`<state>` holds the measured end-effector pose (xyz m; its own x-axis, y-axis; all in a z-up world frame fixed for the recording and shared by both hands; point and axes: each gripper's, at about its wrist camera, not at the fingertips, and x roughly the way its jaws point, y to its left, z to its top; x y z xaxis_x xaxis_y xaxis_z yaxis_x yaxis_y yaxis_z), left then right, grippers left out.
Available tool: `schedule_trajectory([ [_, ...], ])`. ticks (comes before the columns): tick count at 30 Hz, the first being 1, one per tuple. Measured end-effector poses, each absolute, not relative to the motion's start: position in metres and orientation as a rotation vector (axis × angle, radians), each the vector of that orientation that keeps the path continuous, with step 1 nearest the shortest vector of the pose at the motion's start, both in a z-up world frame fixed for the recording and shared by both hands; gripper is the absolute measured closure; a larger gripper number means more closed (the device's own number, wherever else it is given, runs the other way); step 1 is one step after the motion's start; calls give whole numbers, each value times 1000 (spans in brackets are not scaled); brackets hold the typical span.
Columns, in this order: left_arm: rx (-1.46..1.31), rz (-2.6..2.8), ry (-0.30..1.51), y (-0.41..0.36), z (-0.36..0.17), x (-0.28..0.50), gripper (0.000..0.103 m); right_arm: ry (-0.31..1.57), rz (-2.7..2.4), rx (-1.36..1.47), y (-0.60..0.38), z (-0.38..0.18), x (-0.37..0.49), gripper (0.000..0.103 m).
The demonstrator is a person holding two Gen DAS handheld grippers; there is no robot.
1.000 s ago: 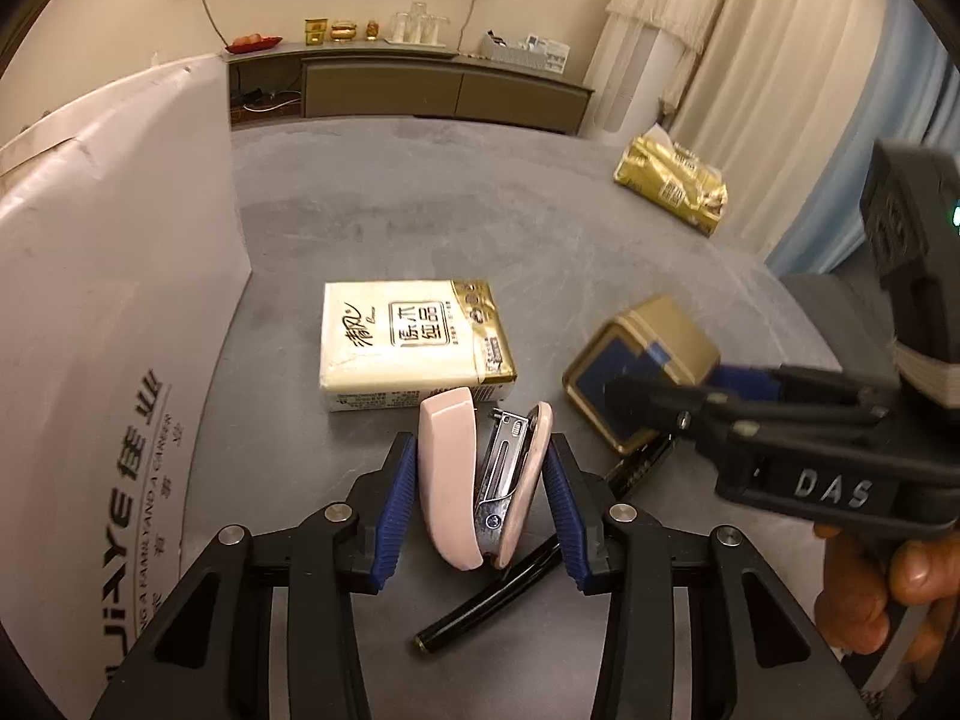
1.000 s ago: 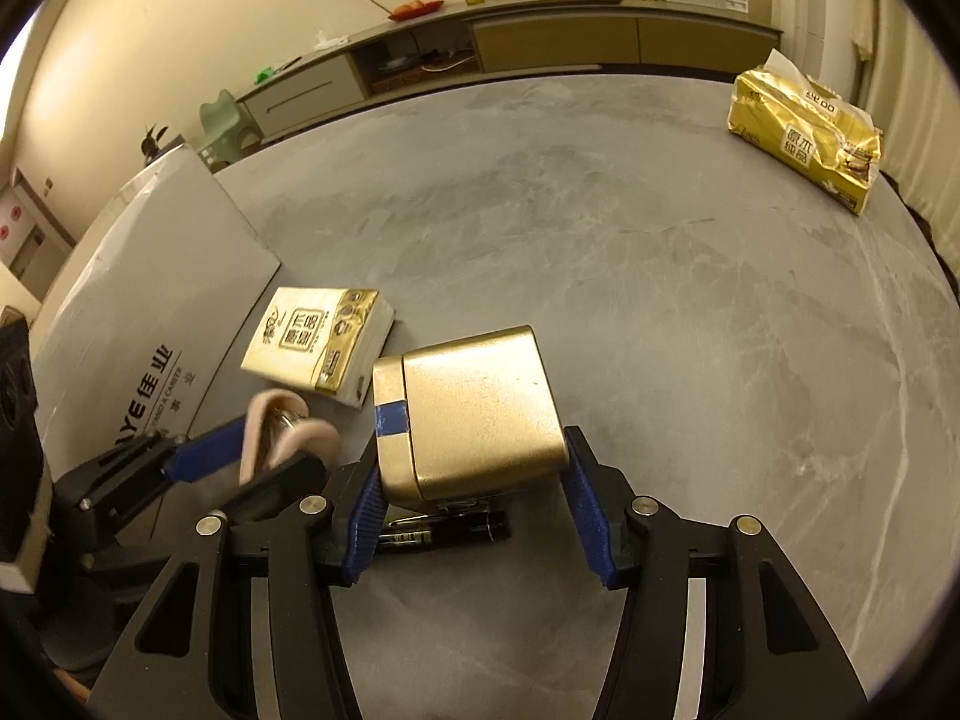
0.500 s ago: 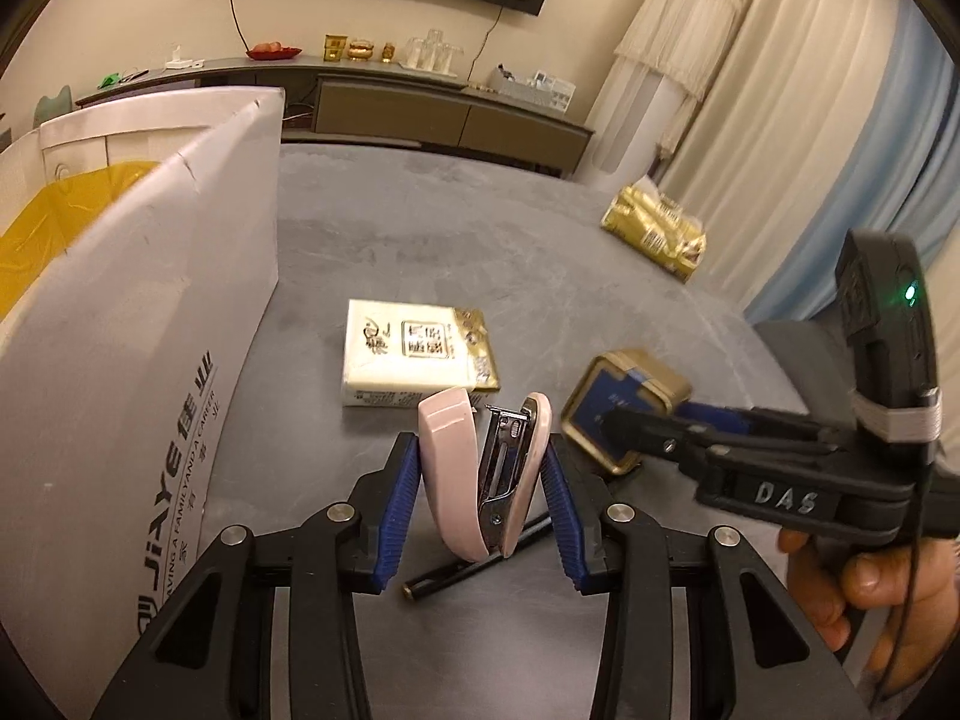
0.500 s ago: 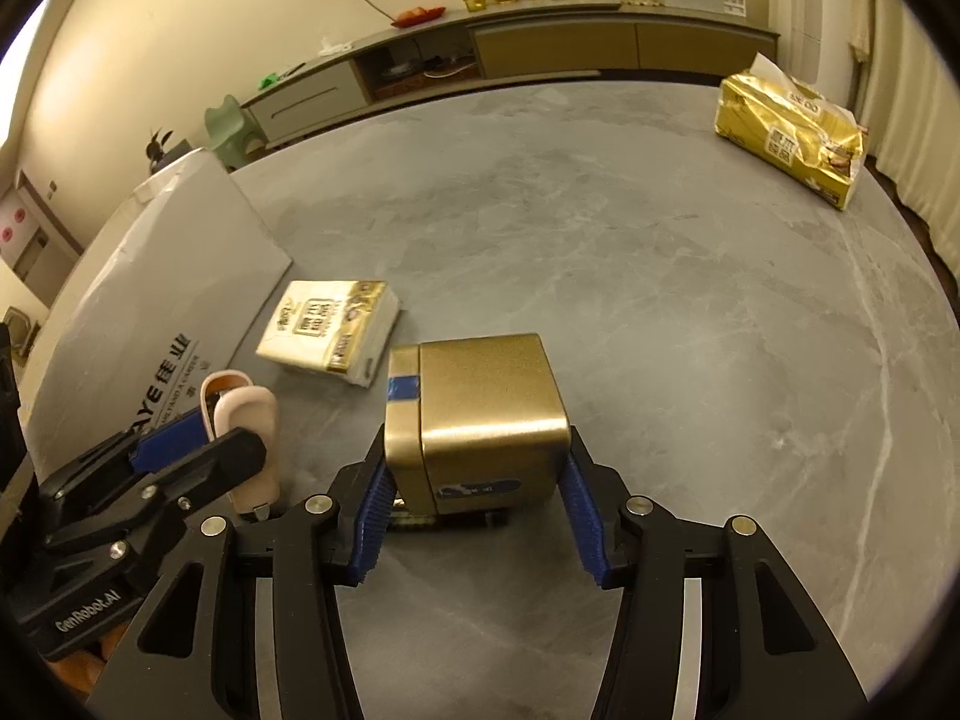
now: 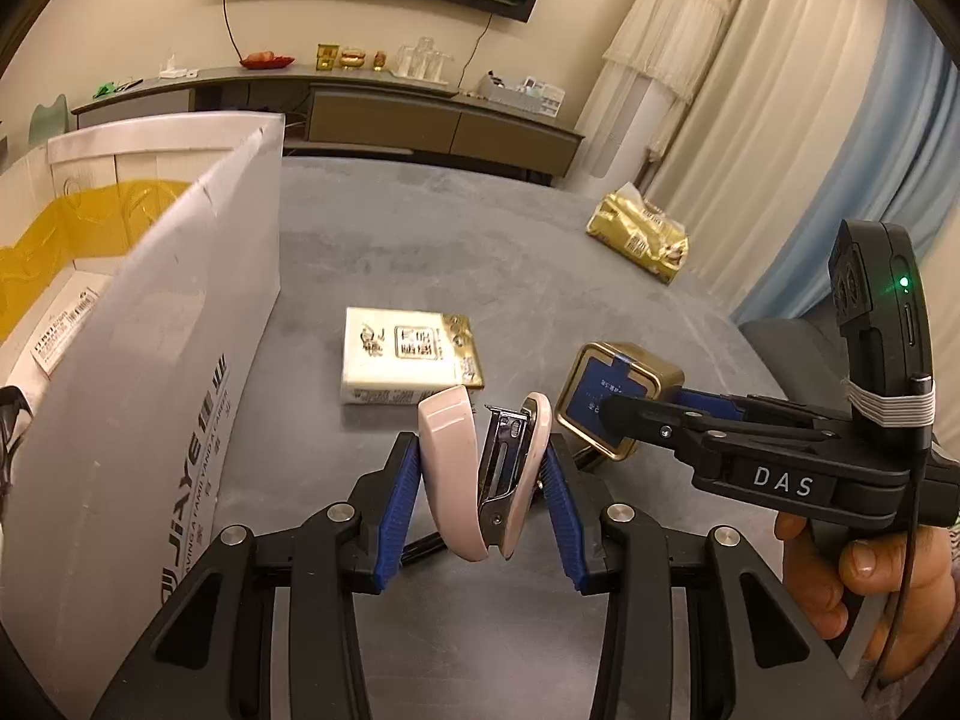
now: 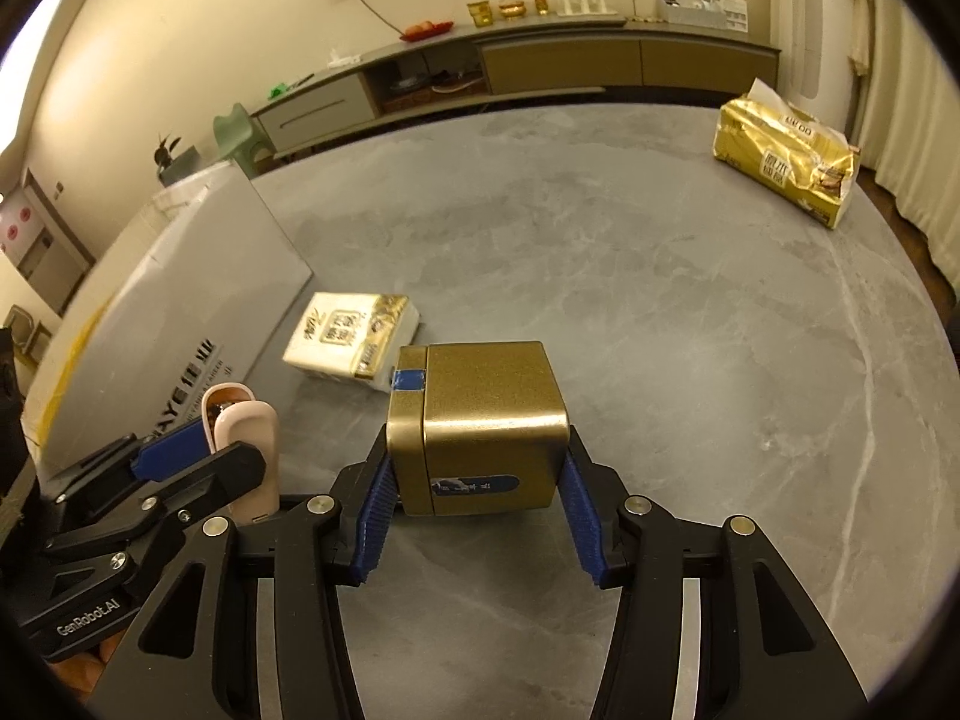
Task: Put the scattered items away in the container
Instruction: 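Lift and carry the stapler and gold tin over the white box with both grippers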
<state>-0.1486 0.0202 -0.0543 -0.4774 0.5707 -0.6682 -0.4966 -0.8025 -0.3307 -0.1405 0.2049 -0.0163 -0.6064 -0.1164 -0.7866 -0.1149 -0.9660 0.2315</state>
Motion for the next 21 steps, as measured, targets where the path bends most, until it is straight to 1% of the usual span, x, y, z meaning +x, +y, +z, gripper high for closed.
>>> schedule_trajectory([
  [5, -1025, 2265, -125, 18, -41, -142, 61, -422, -2792, 1359, 204, -5, -133, 50],
  [21, -933, 2286, -111, -2, 2, -115, 61, -362, -2811, 1251, 169, 45, -103, 50],
])
